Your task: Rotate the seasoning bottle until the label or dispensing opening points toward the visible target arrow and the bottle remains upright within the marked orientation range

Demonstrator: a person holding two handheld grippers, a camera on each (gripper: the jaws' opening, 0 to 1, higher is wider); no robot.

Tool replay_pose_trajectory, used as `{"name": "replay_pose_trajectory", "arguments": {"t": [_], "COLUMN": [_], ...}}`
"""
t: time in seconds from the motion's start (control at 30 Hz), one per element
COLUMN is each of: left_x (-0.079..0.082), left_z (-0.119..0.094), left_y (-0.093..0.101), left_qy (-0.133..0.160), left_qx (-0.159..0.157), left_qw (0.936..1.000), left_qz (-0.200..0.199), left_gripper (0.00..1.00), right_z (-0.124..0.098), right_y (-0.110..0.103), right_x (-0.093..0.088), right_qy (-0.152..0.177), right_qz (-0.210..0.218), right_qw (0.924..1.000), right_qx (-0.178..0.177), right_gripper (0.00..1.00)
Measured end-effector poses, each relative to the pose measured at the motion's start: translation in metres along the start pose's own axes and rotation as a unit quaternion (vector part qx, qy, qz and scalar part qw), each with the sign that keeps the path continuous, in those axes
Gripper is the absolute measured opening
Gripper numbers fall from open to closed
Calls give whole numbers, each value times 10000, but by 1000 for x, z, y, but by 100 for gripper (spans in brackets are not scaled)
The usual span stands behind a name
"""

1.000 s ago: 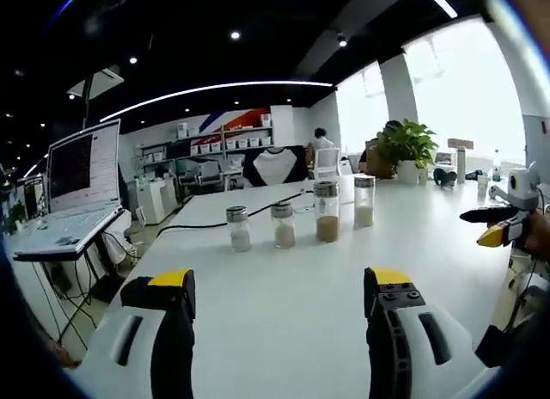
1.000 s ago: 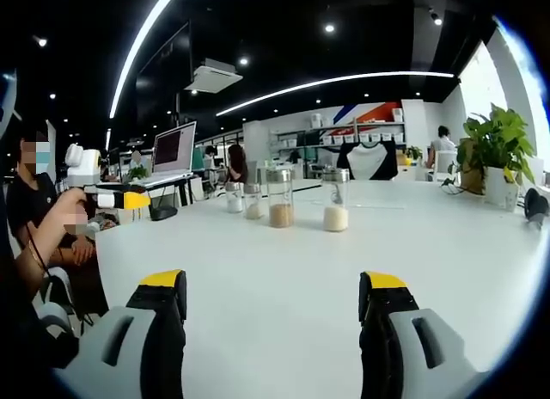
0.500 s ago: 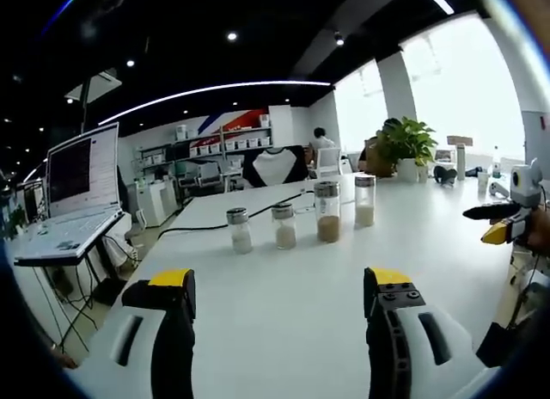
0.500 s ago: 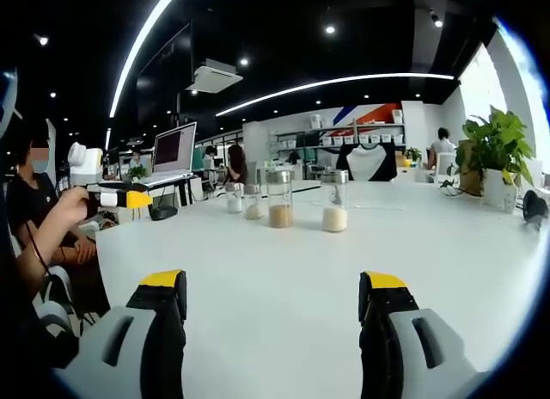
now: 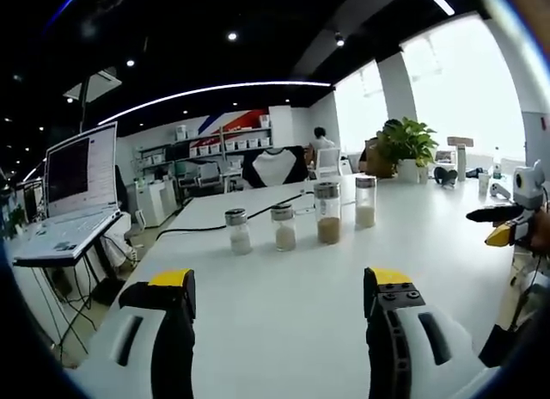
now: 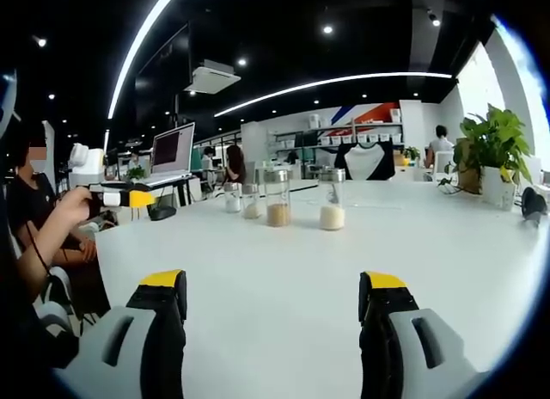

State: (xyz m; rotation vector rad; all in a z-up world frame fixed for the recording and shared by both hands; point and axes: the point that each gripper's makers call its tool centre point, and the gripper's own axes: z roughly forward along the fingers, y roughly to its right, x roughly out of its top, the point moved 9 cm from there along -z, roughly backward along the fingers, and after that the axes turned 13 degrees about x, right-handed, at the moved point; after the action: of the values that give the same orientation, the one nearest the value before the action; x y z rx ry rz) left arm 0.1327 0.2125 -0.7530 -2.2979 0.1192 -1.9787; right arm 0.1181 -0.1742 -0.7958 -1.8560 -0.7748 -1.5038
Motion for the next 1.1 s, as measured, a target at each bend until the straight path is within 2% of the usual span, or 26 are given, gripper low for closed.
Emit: {"name": "replay_pose_trajectory", "arguments": {"t": [0.33,0.6,1.1], "left_x": [6,3,-5], "left_z": [16,39,62], "left_y": [-1,-3,-3], "left_qy": [47,86,-67], "left_qx": [-28,-22,-47], "left_qw": [9998,10000,10000], "left_qz": [180,3,33], "left_gripper": [85,84,83], "right_z": [-2,0,5], "right_y": [2,1,-1], "right_x": [0,1,5], "right_qy": [-3,-30,-58], "right_qz": [-2,-7,-53], "right_qw": [10000,10000,10000], "right_qx": [-54,-43,1], "right_gripper": [83,83,83]}}
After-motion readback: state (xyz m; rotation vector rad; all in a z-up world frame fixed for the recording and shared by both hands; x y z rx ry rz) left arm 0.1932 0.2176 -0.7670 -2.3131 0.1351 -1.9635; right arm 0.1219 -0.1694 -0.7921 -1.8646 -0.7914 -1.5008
